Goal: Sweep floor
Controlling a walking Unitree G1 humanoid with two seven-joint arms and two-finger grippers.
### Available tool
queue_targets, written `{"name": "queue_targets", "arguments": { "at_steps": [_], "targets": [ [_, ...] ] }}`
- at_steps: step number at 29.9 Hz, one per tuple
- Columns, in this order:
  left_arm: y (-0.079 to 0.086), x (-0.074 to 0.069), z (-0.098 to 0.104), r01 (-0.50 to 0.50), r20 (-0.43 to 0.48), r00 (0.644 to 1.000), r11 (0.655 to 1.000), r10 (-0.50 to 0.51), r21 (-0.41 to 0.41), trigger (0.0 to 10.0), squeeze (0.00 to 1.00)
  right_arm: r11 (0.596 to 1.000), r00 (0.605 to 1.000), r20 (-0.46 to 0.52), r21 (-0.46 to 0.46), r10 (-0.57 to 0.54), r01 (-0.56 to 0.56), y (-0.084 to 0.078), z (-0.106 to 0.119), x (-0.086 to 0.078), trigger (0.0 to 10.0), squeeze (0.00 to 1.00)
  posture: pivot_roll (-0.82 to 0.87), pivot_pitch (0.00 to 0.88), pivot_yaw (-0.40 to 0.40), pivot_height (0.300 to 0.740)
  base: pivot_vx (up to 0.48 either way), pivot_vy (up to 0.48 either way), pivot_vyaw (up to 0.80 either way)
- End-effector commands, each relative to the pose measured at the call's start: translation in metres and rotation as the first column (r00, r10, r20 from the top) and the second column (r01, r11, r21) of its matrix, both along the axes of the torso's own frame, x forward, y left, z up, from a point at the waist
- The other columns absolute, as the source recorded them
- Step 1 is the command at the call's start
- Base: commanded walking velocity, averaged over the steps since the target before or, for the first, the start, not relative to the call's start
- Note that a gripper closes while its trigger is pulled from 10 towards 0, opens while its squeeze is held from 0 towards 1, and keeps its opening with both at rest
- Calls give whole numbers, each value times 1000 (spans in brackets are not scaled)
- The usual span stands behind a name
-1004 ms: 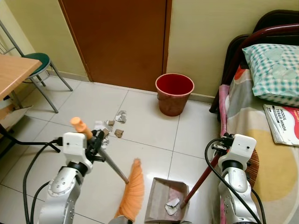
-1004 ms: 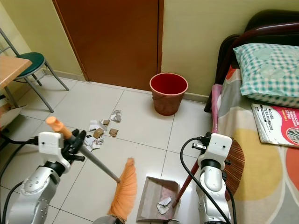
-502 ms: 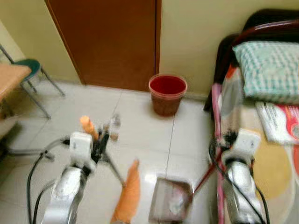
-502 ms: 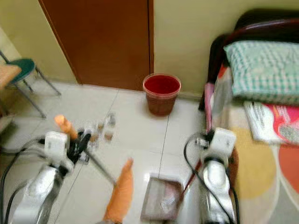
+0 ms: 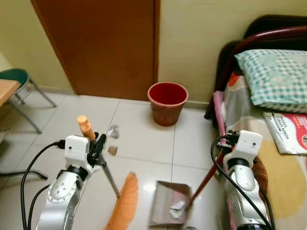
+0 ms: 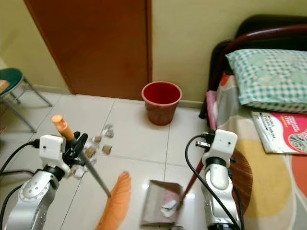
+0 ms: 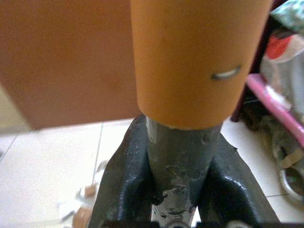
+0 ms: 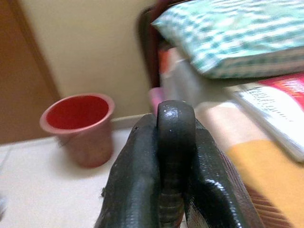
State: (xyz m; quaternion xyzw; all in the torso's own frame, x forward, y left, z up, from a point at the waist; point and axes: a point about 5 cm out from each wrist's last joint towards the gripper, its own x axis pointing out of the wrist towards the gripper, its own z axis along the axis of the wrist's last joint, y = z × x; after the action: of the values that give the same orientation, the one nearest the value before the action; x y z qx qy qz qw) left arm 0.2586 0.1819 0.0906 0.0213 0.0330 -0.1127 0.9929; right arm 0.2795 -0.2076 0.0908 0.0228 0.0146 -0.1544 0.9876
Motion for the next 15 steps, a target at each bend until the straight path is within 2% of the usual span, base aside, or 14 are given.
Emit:
{"name": "queue_targets", "arguments": {
  "at_steps": [1,6,10,15],
  "targets": [
    [10,3,10,-23,53,998,999,22,29,10000,0,1000,999,33,-17,13,-12,2,9,4,10000,0,65,69,41,740,285,341,-725],
    [8,5,10,-19,59,998,1000,18,11,10000,0,1000,999,31,-20,18,-17,2,8,4,10000,0,60,57,41,740,282,345,-699],
    [5,7,8,-10,59,998,1000,9,14,10000,0,1000,999,31,-20,25,-24,3,8,7,10000,0,57,27,38,740,308,368,-533],
    [3,10,9,-9,68,998,1000,8,12,10000,0,999,999,44,-23,28,-27,2,12,11,10000,0,55,33,30,740,306,370,-524]
  ]
}}
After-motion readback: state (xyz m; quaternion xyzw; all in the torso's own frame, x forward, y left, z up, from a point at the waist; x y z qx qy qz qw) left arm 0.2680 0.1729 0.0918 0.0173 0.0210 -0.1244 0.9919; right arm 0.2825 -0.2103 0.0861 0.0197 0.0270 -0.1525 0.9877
